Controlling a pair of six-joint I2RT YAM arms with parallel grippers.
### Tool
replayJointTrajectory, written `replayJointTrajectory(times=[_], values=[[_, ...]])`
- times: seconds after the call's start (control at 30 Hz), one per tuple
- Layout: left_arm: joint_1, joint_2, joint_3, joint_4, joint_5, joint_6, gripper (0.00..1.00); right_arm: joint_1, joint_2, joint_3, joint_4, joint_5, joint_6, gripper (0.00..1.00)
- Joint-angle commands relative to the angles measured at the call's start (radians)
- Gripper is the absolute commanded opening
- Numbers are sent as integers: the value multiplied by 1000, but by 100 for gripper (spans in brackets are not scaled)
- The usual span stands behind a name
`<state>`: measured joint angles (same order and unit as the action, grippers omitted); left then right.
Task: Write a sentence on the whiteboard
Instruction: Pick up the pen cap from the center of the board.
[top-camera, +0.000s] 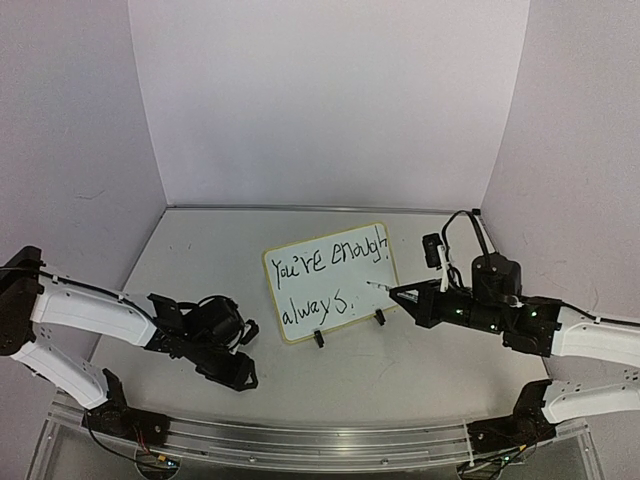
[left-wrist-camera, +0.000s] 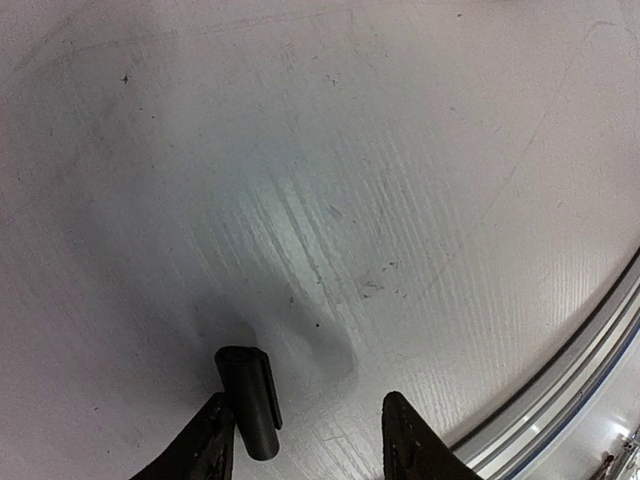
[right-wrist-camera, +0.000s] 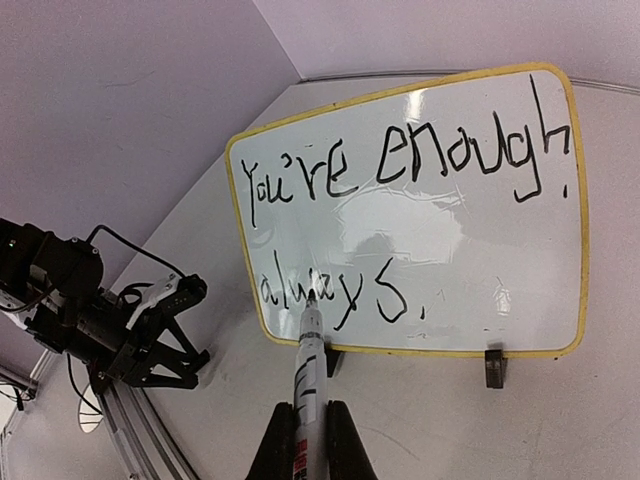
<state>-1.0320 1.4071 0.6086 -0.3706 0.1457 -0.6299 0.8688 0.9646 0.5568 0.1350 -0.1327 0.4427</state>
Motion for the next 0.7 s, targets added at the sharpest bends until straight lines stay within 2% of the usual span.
replayJointTrajectory(times=[0.0,0.43,0.67], values=[[-23,5,21,-28,-30,-82,49,-2,-13,3,-2,21,-2,0],[-53,51,62,168,48,-203,50,-2,-8,11,-5,22,-3,0],[-74,89,96,163,67,-271,51,-2,-19,7,-10,29,2,0]])
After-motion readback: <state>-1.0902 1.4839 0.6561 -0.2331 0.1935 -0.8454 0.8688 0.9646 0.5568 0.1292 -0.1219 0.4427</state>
